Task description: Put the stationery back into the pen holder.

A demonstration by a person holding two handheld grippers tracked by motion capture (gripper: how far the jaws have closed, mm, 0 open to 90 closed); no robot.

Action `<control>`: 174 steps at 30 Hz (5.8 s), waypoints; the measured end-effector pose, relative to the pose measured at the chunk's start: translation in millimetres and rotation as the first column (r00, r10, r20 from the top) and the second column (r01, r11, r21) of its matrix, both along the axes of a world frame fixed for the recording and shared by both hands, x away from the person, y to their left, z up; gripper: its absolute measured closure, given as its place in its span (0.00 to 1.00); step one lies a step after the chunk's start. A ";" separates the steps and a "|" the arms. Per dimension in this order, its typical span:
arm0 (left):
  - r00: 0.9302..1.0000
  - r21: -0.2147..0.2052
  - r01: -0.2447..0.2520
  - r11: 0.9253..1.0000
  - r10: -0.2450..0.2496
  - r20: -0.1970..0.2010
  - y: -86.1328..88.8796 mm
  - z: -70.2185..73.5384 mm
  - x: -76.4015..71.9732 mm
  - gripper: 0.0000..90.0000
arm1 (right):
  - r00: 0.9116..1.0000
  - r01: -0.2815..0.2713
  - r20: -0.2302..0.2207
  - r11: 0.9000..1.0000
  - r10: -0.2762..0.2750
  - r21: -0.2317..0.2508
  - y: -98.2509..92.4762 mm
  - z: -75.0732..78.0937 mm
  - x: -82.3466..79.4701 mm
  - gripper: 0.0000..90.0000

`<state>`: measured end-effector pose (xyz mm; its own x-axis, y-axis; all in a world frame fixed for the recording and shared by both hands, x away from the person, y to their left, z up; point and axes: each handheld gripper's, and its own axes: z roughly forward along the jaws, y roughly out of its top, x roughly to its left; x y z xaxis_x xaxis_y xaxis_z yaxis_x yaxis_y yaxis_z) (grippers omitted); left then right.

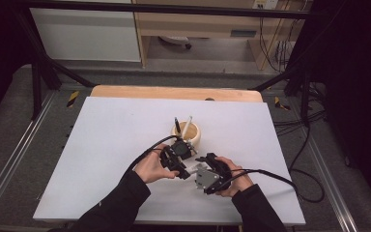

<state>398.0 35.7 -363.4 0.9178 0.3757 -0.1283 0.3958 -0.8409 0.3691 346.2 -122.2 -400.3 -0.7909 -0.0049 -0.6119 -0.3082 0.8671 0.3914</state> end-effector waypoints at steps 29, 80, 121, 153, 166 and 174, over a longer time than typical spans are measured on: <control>1.000 0.010 0.019 1.000 -0.019 -0.023 -12.8 -1.9 -2.3 0.74 | 0.983 -0.163 0.069 0.984 0.168 -0.074 -1.8 -2.9 -3.7 0.74; 0.890 -0.271 -0.312 0.911 0.380 0.252 176.9 -53.6 -22.2 0.08 | 0.961 0.218 -0.202 0.965 -0.187 0.142 -45.5 -10.2 21.8 0.74; 0.799 -0.358 -0.460 0.813 0.555 0.233 258.9 -79.1 -41.2 0.06 | 0.808 0.562 -0.506 0.651 -0.301 0.511 -61.6 33.5 36.5 0.74; 0.798 -0.367 -0.470 0.803 0.564 0.214 260.7 -82.3 -41.1 0.06 | 0.820 0.570 -0.525 0.404 -0.226 0.716 -7.8 57.9 91.2 0.75; 0.799 -0.368 -0.468 0.804 0.562 0.212 260.3 -82.9 -41.1 0.06 | 0.807 0.586 -0.546 0.413 -0.225 0.697 9.2 36.0 104.8 0.75; 0.798 -0.371 -0.469 0.802 0.564 0.210 260.8 -83.1 -41.1 0.06 | 0.795 0.600 -0.563 0.427 -0.226 0.676 15.9 18.8 110.2 0.75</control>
<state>356.9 296.5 -446.5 0.6048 0.7940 -0.0621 0.5709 -0.3779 0.7289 456.3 -106.2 -381.5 -0.6853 0.7125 0.1508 0.3098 0.0979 0.9457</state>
